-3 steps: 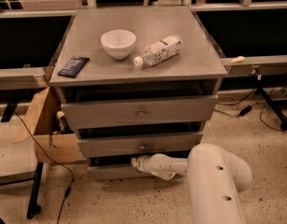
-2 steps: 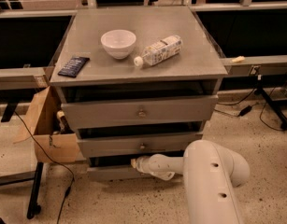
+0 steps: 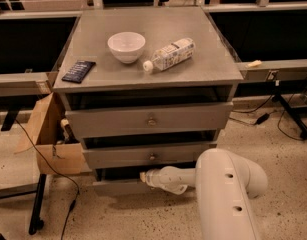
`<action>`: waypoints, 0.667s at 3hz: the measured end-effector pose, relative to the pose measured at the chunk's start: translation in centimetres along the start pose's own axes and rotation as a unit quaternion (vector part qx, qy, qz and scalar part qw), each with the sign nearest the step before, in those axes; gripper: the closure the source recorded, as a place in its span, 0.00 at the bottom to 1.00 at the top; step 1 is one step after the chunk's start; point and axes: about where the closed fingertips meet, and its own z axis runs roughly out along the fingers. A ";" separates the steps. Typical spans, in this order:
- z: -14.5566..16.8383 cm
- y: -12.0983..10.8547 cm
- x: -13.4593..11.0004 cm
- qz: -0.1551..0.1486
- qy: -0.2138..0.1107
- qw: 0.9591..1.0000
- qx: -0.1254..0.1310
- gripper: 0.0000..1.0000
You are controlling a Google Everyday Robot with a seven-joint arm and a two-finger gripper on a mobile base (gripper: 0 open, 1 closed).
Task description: Open bottom drawer
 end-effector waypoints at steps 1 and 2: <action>-0.2 0.1 -0.2 0.000 0.000 1.000 0.000 1.00; -0.5 0.3 1.5 -0.043 0.024 0.999 0.005 1.00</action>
Offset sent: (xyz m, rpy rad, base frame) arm -0.2084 -0.0347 -0.1069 -0.3273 0.2192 0.3971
